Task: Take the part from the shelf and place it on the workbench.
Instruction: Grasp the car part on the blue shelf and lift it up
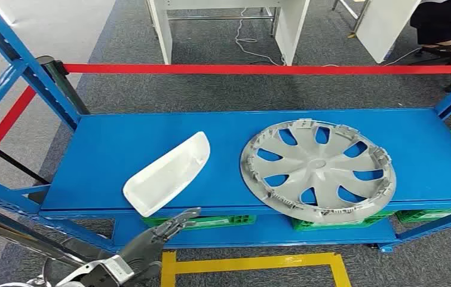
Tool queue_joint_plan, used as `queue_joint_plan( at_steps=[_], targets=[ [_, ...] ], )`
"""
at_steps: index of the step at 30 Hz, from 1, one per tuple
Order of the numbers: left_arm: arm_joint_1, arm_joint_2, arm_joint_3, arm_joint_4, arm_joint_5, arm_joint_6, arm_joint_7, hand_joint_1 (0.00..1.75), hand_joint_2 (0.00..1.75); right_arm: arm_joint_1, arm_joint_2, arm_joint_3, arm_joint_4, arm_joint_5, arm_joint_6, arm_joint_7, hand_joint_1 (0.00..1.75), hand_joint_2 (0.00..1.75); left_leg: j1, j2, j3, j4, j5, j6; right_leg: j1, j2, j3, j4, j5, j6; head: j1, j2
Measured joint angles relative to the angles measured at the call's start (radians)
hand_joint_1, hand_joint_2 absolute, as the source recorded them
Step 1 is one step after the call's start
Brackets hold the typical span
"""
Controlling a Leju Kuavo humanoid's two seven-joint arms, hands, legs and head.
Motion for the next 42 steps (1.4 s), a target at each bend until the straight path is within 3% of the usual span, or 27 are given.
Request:
queue_joint_plan(
  at_steps=[6,14,23,29,36,42],
  targets=[
    [-0.001,-0.030,0.051,-0.062,0.020,0.083,0.005,0.00,1.75,0.003,0.000,0.000,0.000,-0.007,-0.012,-0.008,0.00,0.00,0.000,0.000,0.000,0.000,0.000,0.000,0.000,0.000,0.000,0.000,0.000,0.000,0.000,0.000],
    [-0.010,-0.032,0.112,-0.155,-0.037,0.187,0.088,0.00,1.75,0.010,0.000,-0.003,0.002,-0.009,-0.034,-0.026,0.00,0.00,0.000,0.000,0.000,0.000,0.000,0.000,0.000,0.000,0.000,0.000,0.000,0.000,0.000,0.000],
    [-0.010,0.012,0.181,-0.188,-0.052,0.207,0.097,0.00,1.75,0.013,-0.013,-0.004,0.001,0.008,-0.035,-0.102,0.00,0.00,0.000,0.000,0.000,0.000,0.000,0.000,0.000,0.000,0.000,0.000,0.000,0.000,0.000,0.000],
    [0.064,0.053,0.263,-0.227,-0.094,0.257,0.098,0.00,1.75,0.026,-0.064,-0.004,-0.045,0.027,-0.067,-0.204,0.00,0.00,0.000,0.000,0.000,0.000,0.000,0.000,0.000,0.001,0.000,0.000,0.000,0.000,0.000,0.000],
    [0.149,0.115,0.365,-0.251,-0.206,0.306,0.150,0.00,1.75,0.049,-0.109,-0.006,-0.109,0.014,-0.091,-0.212,0.00,0.00,0.000,0.000,0.000,0.000,0.000,0.000,0.000,0.001,-0.001,0.000,-0.001,0.000,0.000,0.000],
    [0.163,0.137,0.394,-0.227,-0.274,0.303,0.208,0.00,1.75,0.052,-0.127,-0.006,-0.129,0.015,-0.095,-0.204,0.00,0.00,0.000,0.000,0.000,0.000,0.000,0.000,0.000,0.000,0.000,0.000,0.000,0.000,0.000,0.000]
  ],
)
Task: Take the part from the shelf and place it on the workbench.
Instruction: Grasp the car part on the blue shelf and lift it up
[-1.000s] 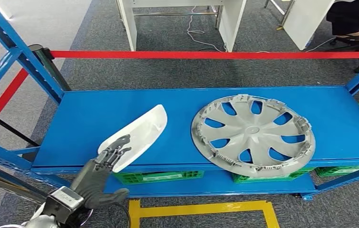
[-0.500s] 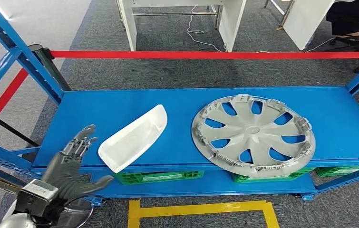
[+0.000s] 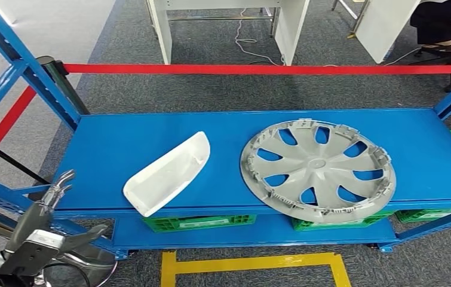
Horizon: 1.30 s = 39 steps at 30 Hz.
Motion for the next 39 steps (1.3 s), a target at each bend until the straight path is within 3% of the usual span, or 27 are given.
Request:
queue_joint_plan(
  at_steps=[8,23,39],
  targets=[
    [-0.018,0.027,-0.010,0.075,-0.082,-0.045,0.038,0.00,1.75,-0.004,-0.006,0.000,-0.002,0.011,0.012,0.012,0.00,0.00,0.000,0.000,0.000,0.000,0.000,0.000,0.000,0.000,0.000,0.000,0.000,0.000,0.000,0.000],
    [-0.106,0.094,-0.109,0.166,-0.301,-0.118,0.045,0.00,1.75,-0.021,-0.013,0.004,-0.001,0.039,0.031,0.022,0.00,0.00,0.000,0.000,0.000,0.000,0.000,0.000,0.000,0.000,0.000,0.000,0.000,0.000,0.000,0.000],
    [-0.189,0.129,-0.201,0.227,-0.442,-0.087,0.034,0.00,1.75,-0.022,-0.029,0.006,-0.002,0.057,0.023,0.031,0.00,0.00,0.000,0.000,0.000,0.000,0.000,0.000,0.000,0.000,0.000,0.000,0.000,0.000,0.000,0.000]
  ],
)
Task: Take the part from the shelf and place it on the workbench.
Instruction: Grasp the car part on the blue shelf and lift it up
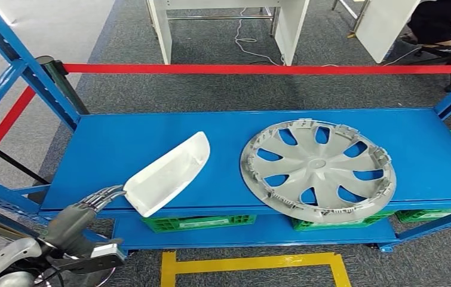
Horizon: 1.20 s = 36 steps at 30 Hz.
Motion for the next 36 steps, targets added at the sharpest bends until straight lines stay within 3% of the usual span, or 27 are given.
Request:
queue_joint_plan(
  at_steps=[18,36],
  targets=[
    [-0.092,0.000,-0.058,0.083,-0.037,0.020,0.005,0.00,1.75,0.005,-0.005,0.008,-0.002,0.019,-0.009,0.011,0.00,0.00,0.000,0.000,0.000,0.000,0.000,0.000,0.000,0.000,0.000,0.000,0.000,0.000,0.000,0.000],
    [-0.202,-0.096,-0.131,0.206,-0.044,0.062,-0.032,0.00,1.75,0.004,-0.005,0.023,-0.003,0.046,-0.010,0.022,0.00,0.00,0.000,0.000,0.000,0.000,0.000,0.000,0.000,0.000,0.000,0.000,0.000,0.000,0.000,0.000]
  ],
)
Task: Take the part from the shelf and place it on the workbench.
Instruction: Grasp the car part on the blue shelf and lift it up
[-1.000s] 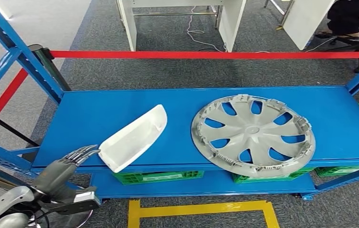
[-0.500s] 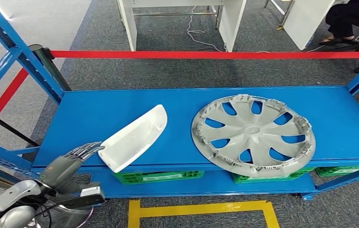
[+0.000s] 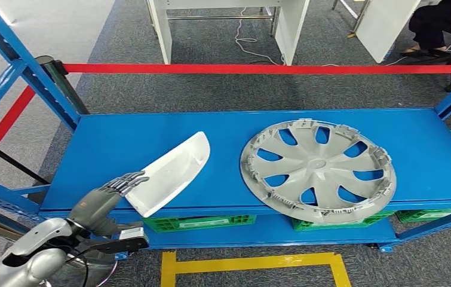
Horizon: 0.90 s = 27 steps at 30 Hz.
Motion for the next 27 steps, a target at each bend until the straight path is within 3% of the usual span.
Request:
queue_joint_plan(
  at_steps=[13,17,27],
  targets=[
    [-0.037,-0.059,-0.040,0.062,0.014,0.015,-0.010,0.05,1.75,-0.001,0.000,0.005,0.000,0.010,0.003,0.004,0.00,0.00,0.000,0.000,0.000,0.000,0.000,0.000,0.000,0.000,0.000,0.000,0.000,0.000,0.000,0.000],
    [-0.039,-0.065,-0.043,0.074,0.020,0.015,-0.014,1.75,1.75,-0.001,0.000,0.006,0.000,0.010,0.003,0.004,0.00,0.00,0.000,0.000,0.000,0.000,0.000,0.000,0.000,0.000,0.000,0.000,0.000,0.000,0.000,0.000],
    [-0.039,-0.067,-0.044,0.098,0.036,0.027,-0.019,1.75,1.75,-0.001,0.000,0.006,0.000,0.010,0.003,0.004,0.00,0.00,0.000,0.000,0.000,0.000,0.000,0.000,0.000,0.000,0.000,0.000,0.000,0.000,0.000,0.000]
  ],
)
